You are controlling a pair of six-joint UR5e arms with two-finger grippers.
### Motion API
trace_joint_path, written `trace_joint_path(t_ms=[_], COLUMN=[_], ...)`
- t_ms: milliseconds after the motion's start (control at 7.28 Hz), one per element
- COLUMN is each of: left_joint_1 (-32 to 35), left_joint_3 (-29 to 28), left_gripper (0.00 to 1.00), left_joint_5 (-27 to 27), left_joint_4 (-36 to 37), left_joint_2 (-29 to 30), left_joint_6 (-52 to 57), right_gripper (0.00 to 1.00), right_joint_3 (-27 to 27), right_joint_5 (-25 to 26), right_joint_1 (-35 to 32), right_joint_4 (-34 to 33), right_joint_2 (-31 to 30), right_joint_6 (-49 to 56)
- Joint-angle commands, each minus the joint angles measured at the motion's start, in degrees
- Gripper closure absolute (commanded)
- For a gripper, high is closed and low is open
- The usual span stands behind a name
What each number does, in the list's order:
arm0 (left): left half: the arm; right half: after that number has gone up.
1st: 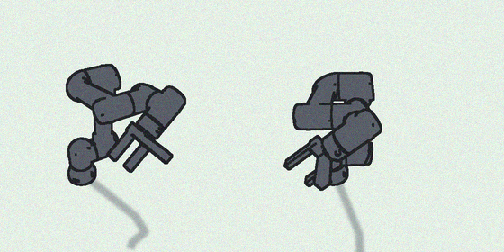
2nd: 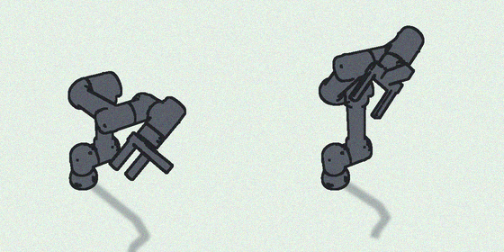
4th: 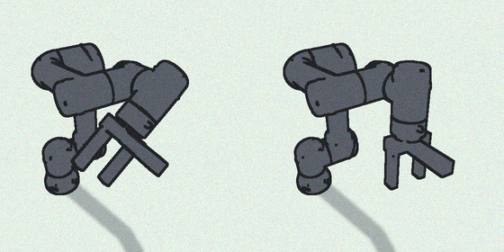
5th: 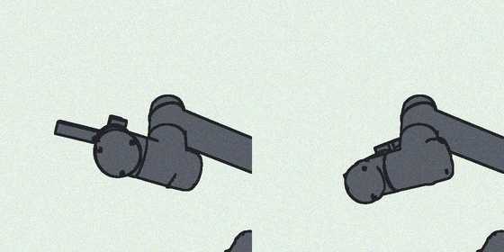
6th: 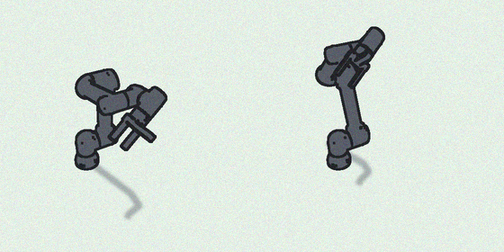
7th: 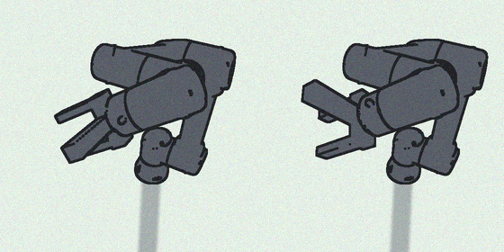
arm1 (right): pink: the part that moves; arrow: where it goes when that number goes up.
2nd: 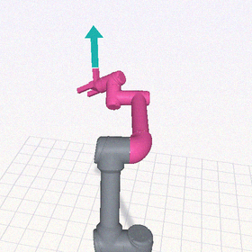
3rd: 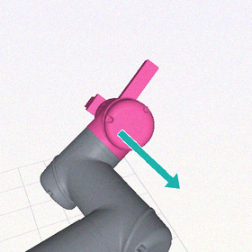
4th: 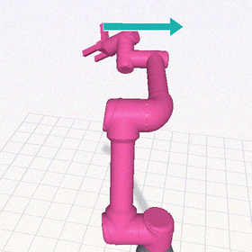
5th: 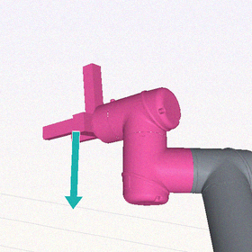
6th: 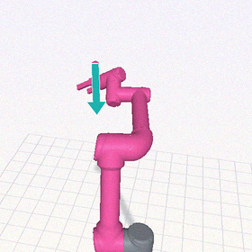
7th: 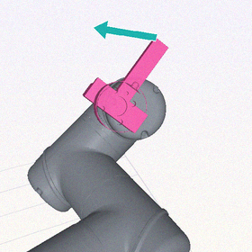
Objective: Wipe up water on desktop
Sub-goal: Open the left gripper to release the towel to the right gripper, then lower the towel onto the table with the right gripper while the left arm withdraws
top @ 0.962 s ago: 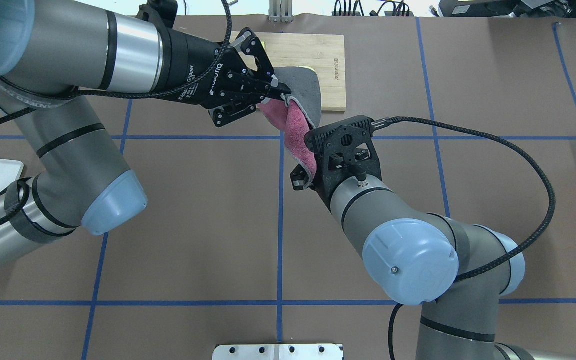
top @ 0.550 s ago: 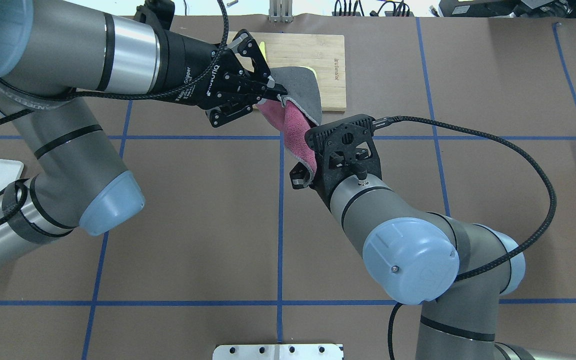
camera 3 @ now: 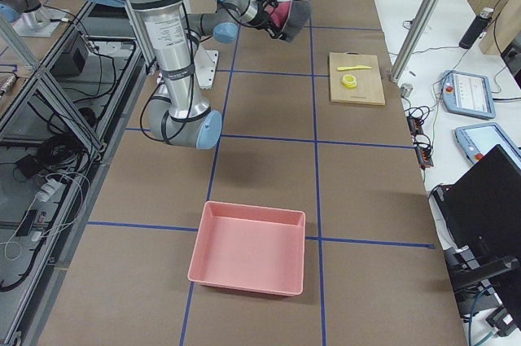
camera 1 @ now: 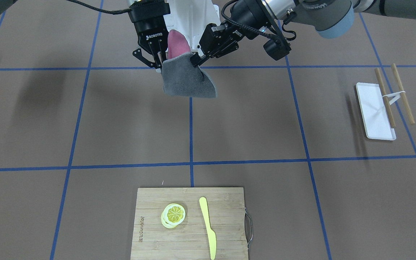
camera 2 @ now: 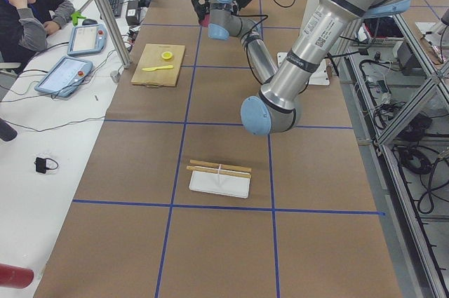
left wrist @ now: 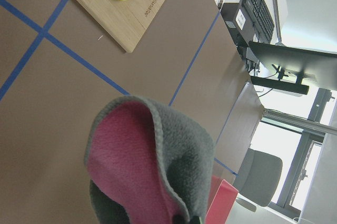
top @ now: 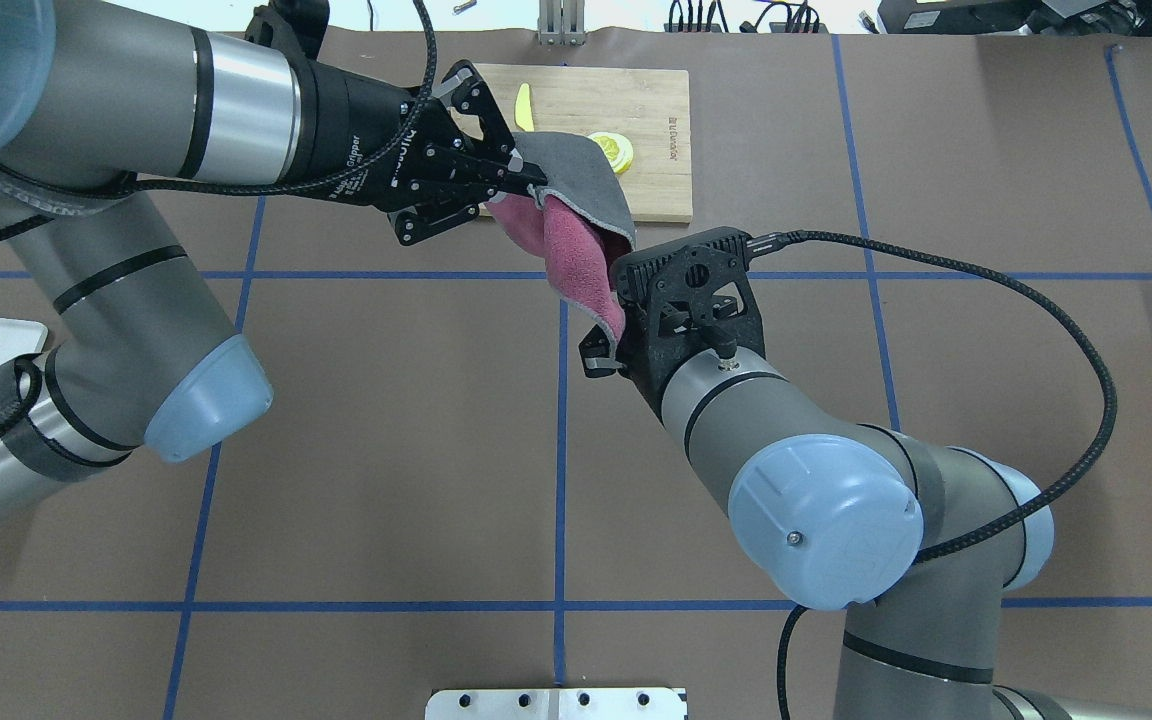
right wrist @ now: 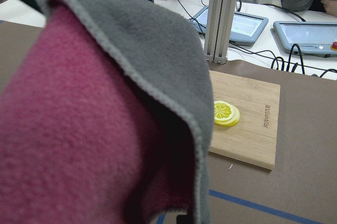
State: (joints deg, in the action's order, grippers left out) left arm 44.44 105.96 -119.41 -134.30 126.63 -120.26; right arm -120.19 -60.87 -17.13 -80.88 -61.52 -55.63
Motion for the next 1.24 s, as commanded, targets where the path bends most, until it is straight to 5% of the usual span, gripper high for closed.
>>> trace_joint_path(t_ms=[0, 275, 550, 824, 1099], left_joint_1=[1.3, 2.6, 4.9, 8.5, 13.4], left_joint_3=[-0.3, -0.3, -0.3, -0.4, 0.6], left_gripper=[0.82, 0.49, 0.03, 0.02, 0.02], left_joint_5=[0.0, 0.0, 0.0, -0.7, -3.8], left_joint_4=[0.0, 0.0, 0.0, 0.2, 10.1], left_joint_2=[-0.7, -3.0, -5.2, -6.8, -8.2], left_joint_6=[0.9, 9.1, 15.3, 18.0, 31.6], right_gripper=[1.0, 1.0, 1.0, 1.0, 1.0], right_joint_3=[0.0, 0.0, -0.1, -0.1, 0.0], right_joint_5=[0.0, 0.0, 0.1, 0.0, -0.2], right_joint_1=[0.0, 0.0, 0.0, -0.5, -2.2], right_joint_4=[-0.1, -0.1, -0.1, -0.2, -0.8], right_joint_2=[0.0, 0.0, 0.0, 0.0, -0.3], right_joint_6=[0.0, 0.0, 0.0, 0.1, 0.1])
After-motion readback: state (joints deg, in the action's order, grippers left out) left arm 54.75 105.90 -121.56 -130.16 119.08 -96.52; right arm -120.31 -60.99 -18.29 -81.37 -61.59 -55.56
